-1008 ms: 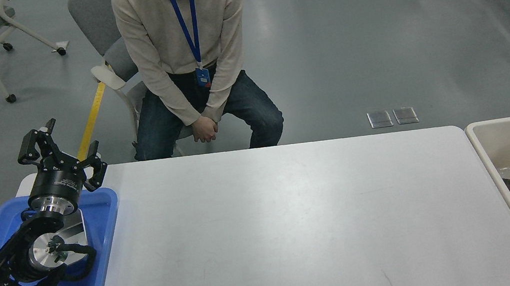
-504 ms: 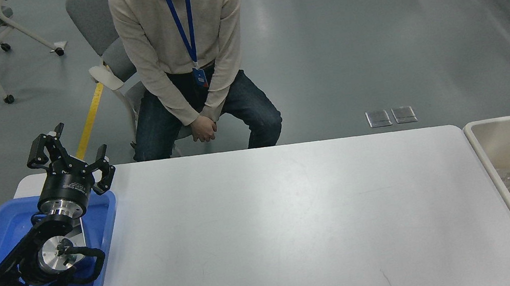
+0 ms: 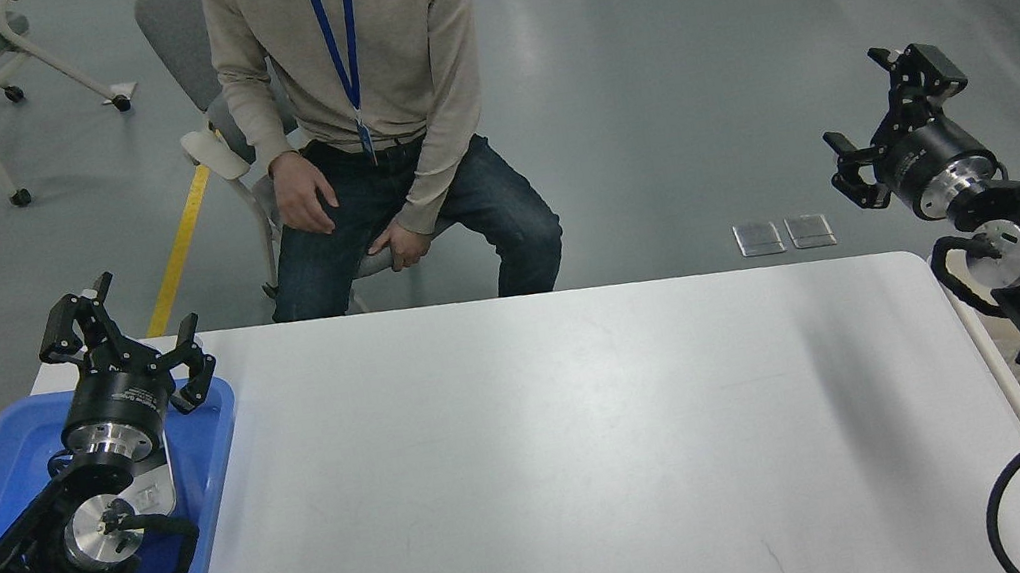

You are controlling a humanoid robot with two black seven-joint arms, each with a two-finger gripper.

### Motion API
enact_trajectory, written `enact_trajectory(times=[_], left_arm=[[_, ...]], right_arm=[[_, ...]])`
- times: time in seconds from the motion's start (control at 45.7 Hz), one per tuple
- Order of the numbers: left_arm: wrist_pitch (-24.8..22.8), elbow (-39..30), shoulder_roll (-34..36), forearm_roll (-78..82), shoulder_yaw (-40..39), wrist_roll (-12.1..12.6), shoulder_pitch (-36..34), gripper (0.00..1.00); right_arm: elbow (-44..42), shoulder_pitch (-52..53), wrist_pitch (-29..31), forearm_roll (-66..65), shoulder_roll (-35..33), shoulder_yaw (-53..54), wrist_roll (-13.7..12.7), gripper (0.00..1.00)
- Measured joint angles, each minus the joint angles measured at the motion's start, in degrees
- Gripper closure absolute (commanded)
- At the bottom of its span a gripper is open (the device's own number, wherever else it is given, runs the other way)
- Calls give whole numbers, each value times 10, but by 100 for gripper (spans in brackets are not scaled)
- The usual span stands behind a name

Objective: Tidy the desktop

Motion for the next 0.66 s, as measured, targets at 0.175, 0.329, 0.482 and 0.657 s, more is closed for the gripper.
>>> enact_trajectory(times=[0.175,0.329,0.482,0.657], left_arm=[[-3,-7,0,0,-9,0,10,4],[-3,-8,5,0,-10,0,11,4],[-3,-8,8,0,-10,0,12,4],[-3,-8,7,0,-10,0,12,4]], right_arm=[[105,-49,3,-1,4,55,10,0],[262,-136,3,-42,2,168,14,0],[346,-220,4,-118,17,271,14,0],[362,-269,1,-136,38,330,14,0]])
